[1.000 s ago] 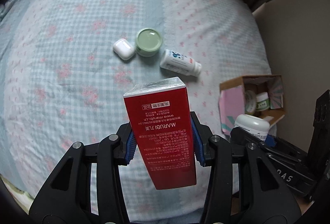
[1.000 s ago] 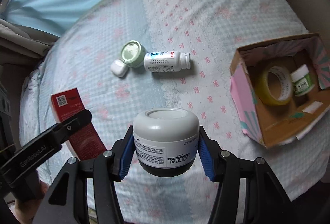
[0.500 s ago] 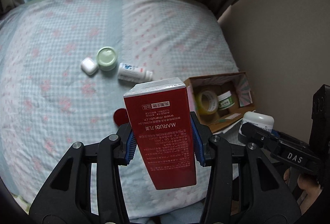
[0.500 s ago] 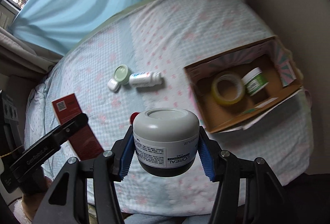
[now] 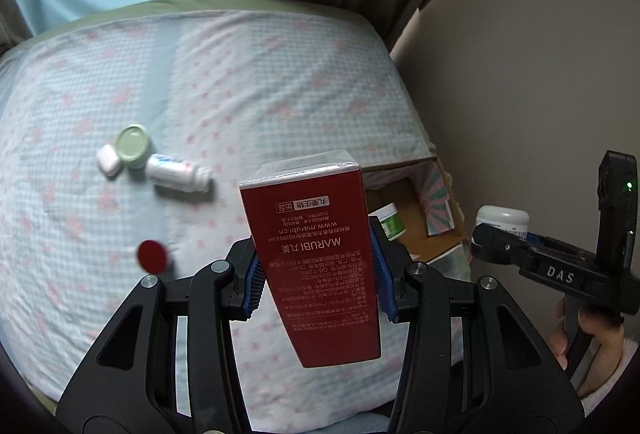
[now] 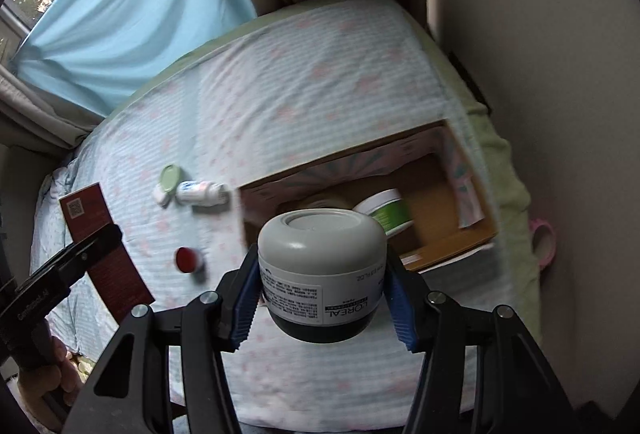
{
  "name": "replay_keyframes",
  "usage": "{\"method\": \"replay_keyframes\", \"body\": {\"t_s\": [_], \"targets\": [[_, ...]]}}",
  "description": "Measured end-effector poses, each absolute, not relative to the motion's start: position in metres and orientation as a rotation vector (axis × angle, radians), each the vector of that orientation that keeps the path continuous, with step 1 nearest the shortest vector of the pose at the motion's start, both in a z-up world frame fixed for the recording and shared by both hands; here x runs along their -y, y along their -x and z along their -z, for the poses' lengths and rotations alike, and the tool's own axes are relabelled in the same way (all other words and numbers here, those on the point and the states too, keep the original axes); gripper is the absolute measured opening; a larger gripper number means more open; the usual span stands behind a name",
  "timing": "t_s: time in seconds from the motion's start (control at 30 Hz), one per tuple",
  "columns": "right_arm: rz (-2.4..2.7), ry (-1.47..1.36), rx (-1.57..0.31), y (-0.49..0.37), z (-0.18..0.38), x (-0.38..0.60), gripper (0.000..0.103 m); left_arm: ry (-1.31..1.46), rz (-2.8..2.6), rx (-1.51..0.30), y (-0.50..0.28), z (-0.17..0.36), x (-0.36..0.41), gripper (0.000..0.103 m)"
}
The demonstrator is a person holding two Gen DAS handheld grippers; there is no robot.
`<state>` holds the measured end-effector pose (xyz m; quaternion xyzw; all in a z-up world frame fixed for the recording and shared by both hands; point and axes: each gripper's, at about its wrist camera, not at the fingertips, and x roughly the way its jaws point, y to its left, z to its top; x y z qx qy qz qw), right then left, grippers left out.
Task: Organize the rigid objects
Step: 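Carry red box and white jar into the cardboard box and release both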
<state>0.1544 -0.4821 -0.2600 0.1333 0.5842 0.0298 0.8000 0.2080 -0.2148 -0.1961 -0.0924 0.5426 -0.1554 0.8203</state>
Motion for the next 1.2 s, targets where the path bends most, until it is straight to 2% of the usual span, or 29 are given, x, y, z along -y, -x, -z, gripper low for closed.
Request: {"method": "replay_keyframes", "body": {"t_s": [0.3,0.63,0.93,1.2], "targets": [[-0.072,-0.279,-1.387,-0.208,0.328,0.554,0.052,0.139,0.297,-1.239,-0.235,0.244,0.296,0.041],[-0.144,-0.239,-1.461,-0.237,0.397,0.568,0.052,0.086,0.275,-1.377,-0.257,0.331,0.350,0.041],[-0.285,-0.128,-1.402,-0.240,0.421,0.552,0.052,0.083,0.299,-1.438,-0.247,0.382,0.393,0.041],[-0.306,-0.148,-1.409,-0.255,0.433,0.548,0.052,0.028,0.284,-1.433,-0.239,0.394,0.405,0.042]]}}
